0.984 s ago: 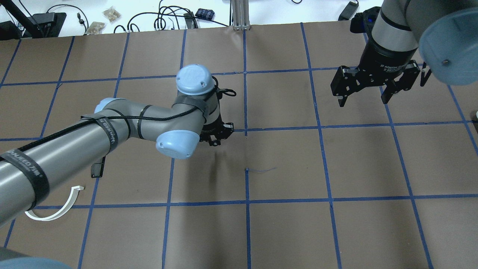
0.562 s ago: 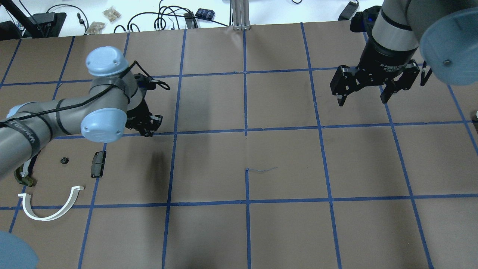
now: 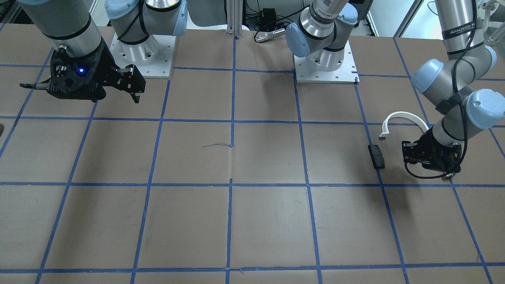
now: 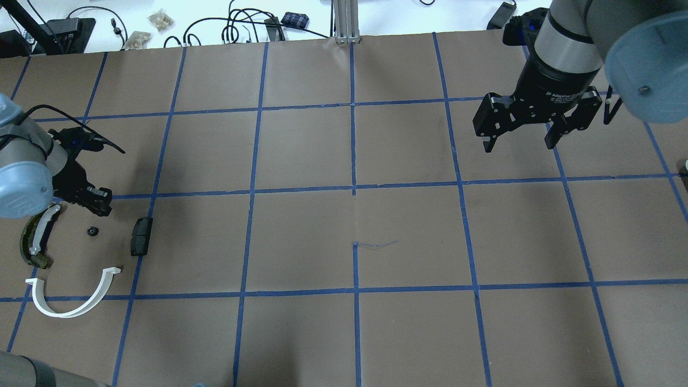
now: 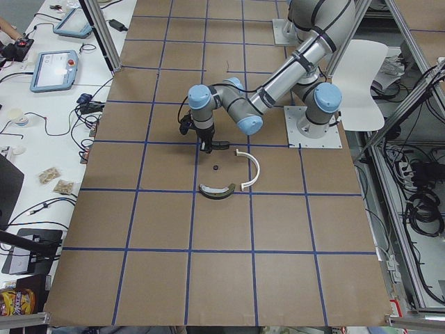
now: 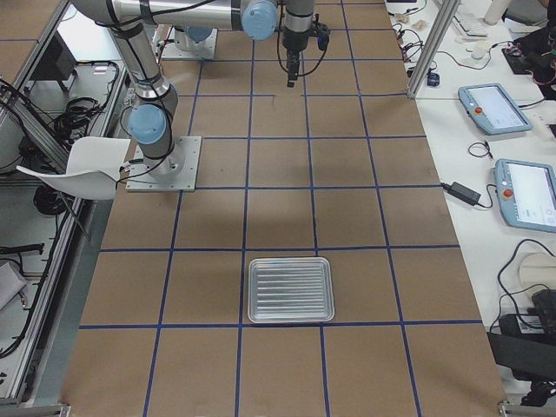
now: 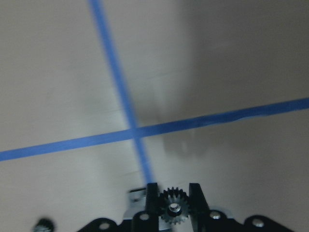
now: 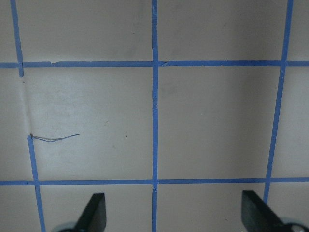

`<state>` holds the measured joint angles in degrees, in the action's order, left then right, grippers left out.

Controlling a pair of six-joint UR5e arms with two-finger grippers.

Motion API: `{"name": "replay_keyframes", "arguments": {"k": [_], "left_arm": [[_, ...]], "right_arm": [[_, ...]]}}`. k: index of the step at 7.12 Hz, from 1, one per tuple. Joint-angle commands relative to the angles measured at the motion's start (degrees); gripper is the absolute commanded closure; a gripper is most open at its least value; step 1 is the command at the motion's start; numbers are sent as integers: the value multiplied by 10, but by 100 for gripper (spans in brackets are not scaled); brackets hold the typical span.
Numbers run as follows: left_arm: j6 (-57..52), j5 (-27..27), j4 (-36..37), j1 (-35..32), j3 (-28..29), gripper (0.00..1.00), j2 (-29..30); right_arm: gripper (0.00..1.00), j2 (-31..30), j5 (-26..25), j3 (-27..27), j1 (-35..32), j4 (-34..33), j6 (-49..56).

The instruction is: Place bearing gear from tray to pile

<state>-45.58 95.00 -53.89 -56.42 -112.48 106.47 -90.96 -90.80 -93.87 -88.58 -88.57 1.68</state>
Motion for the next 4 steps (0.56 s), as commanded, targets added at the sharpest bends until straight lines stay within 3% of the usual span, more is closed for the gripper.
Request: {"name": "replay_keyframes", "arguments": {"k": [1,3,4], "left_arm": [[-20,-8,13,22,-22,100,6],[-23,-9,62,23,-38,100,15],[-20,-7,62,23,-36,57,19]], "right_arm": [[0,0,0,-1,0,2,0],[0,0,3,-2,-1,2,1],[0,-1,4,-2,-1,2,1]]}}
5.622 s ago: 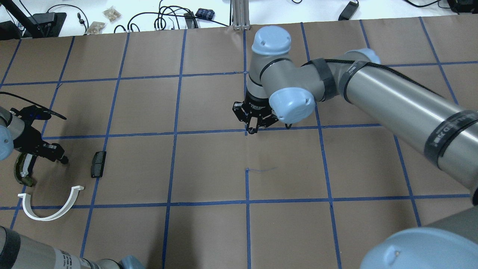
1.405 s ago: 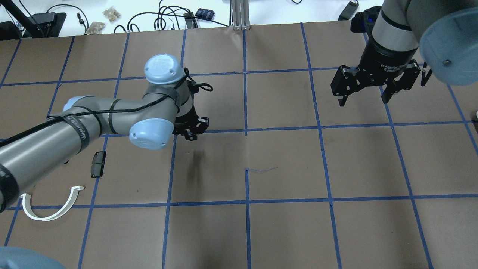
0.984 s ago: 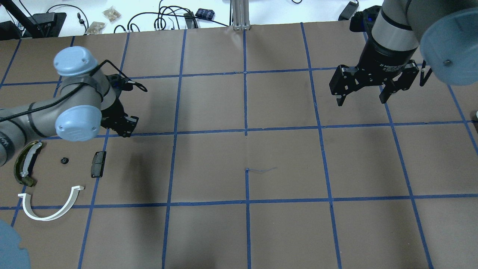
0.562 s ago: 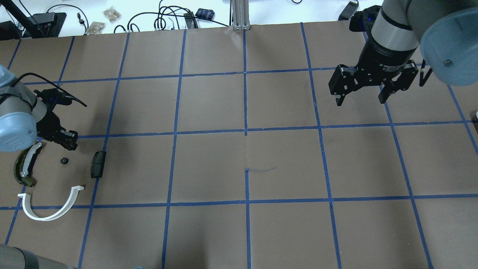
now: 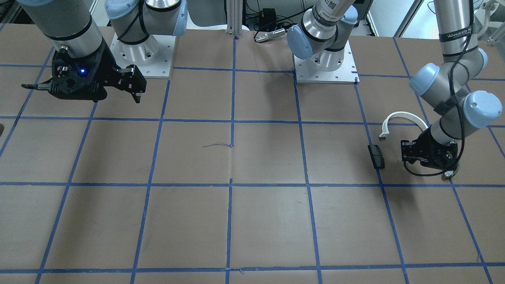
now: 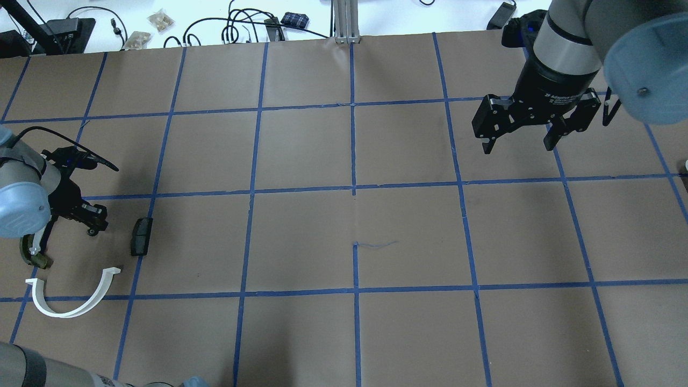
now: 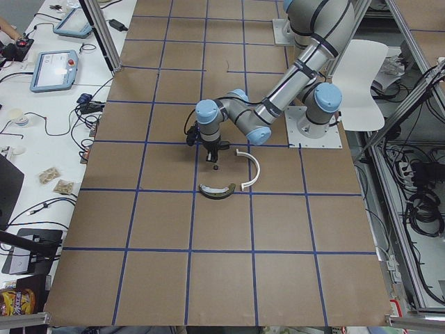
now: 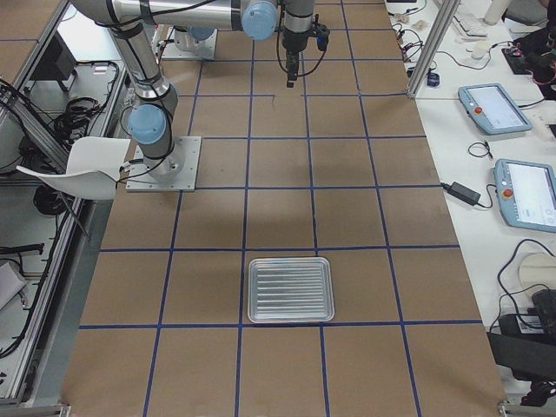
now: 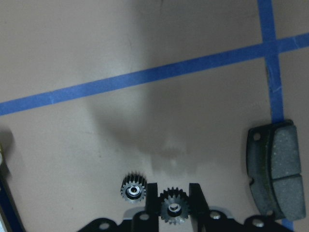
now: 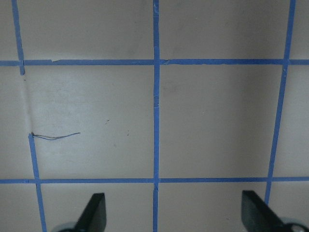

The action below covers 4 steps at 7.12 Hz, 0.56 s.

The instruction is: Place bearing gear from tray to pile

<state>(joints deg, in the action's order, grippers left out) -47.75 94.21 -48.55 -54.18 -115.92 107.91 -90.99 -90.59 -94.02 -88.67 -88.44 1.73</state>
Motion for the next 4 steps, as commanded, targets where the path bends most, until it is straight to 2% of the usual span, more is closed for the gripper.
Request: {"name": "replay_keyframes", "arguments": {"k": [1,2,3,4], "left_arm": [[12,-1,8,-1,0,38,9],[13,-2,7,-1,7,30,6],[23,1,0,-11,9,30,-15],[42,-15,-49,-34,23,27,-52]], "right_arm": [[0,-1,2,0,1,-1,0],[0,-1,2,0,0,0,0],[0,-1,1,0,1,0,0],[0,-1,2,0,1,-1,0]]}}
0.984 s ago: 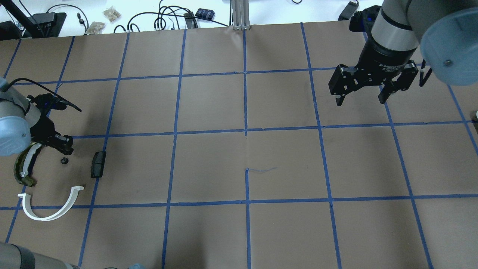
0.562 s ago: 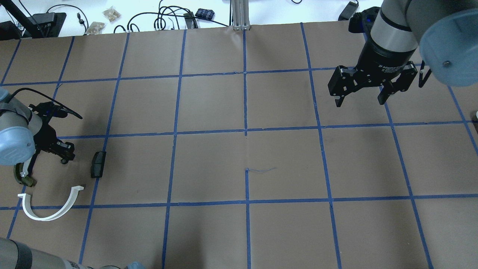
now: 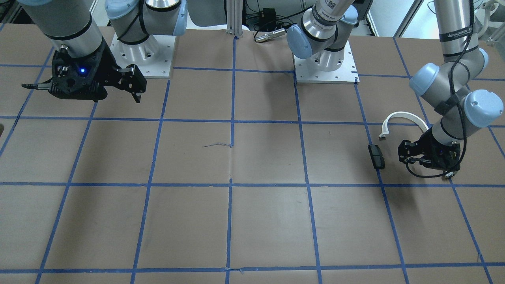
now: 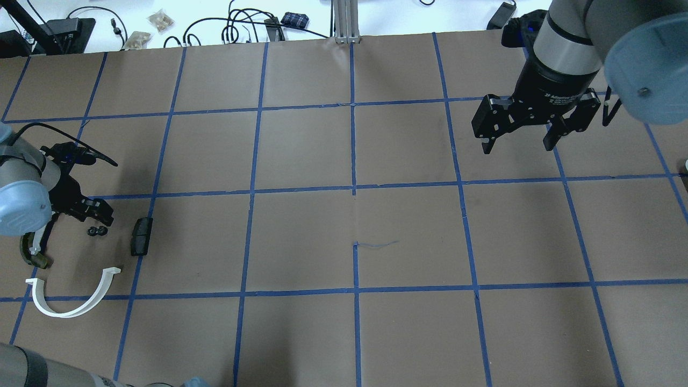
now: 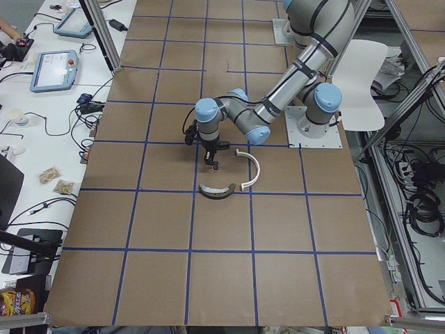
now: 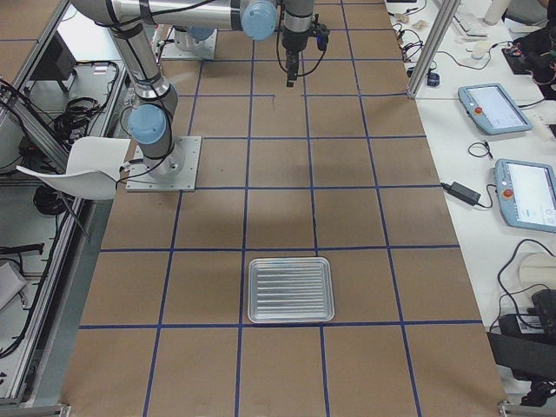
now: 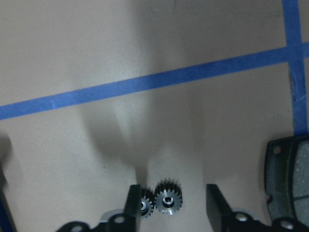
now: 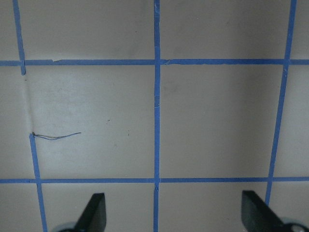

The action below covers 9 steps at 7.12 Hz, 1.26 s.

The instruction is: Place bearing gear from tray to pile

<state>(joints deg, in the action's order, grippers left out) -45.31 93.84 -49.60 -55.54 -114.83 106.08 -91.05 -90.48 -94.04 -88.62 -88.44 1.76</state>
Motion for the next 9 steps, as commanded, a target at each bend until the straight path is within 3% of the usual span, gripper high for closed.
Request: {"name": "replay_keyframes", "arguments": {"k": [1,3,5,6,7,9], "left_arm": [[35,-17,-96,-63,34,27,-74],[196,-44,-236,-147,110,22,-138],[306,-36,-394,-261,255,14,-150],[397,-37,-426,-300,296,9,-148],[481,-39,-432,-340,299,6,-157],[501,3,-408,-416,298,0,-161]], "right_arm": [[0,0,0,0,0,0,0],[0,-1,0,0,0,-1,0],[0,-1,0,0,0,-1,0],[0,-1,0,0,0,-1,0],[0,-2,0,0,0,0,0],[0,-2,0,0,0,0,0]]}}
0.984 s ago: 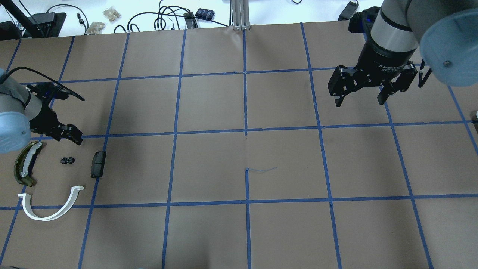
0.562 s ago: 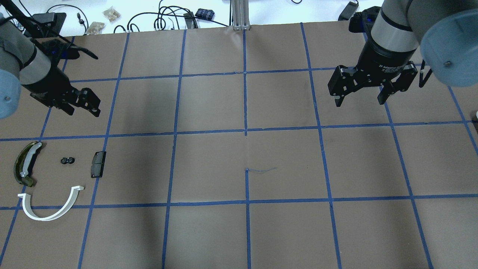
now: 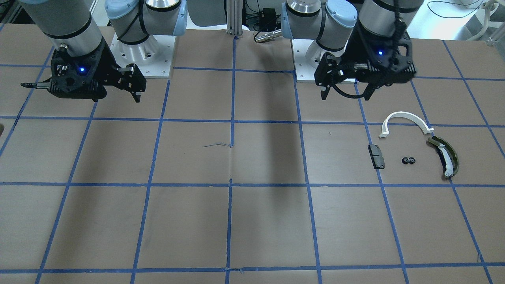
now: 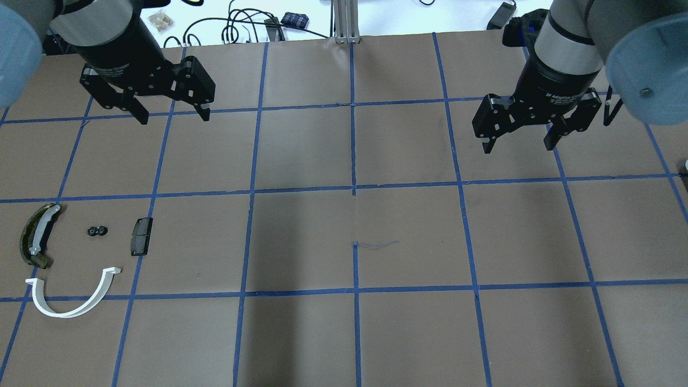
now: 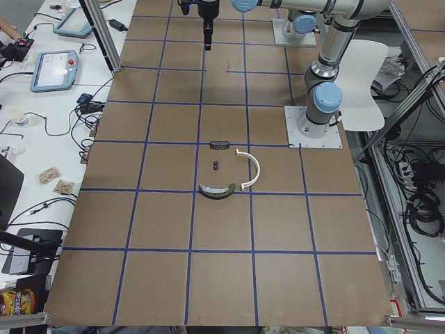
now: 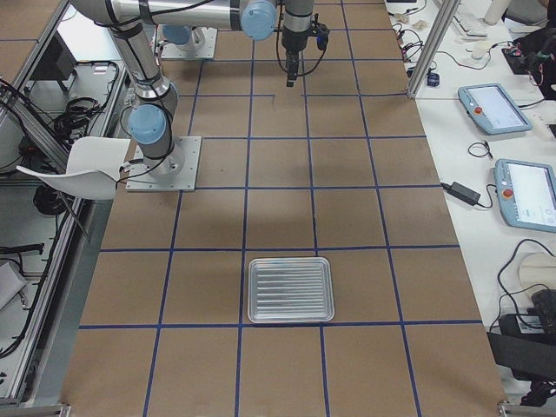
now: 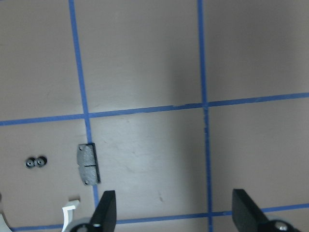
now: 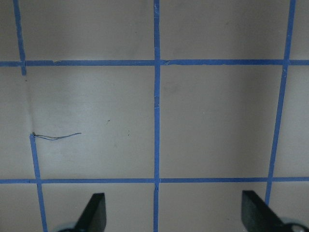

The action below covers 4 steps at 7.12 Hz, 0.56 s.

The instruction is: Place bearing gear from tray to pile

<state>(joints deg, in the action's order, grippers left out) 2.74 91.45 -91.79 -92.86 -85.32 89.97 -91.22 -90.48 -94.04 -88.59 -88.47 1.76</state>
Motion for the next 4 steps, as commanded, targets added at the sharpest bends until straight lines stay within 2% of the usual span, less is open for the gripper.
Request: {"name": "replay_keyframes", "arguments": {"k": [1,4], "left_arm": [[20,30,33,-39,-2,0,-6],[13,25,7,46,-3,0,-19]], "right_arm": [[0,0,0,0,0,0,0],[0,1,0,0,0,0,0]]}}
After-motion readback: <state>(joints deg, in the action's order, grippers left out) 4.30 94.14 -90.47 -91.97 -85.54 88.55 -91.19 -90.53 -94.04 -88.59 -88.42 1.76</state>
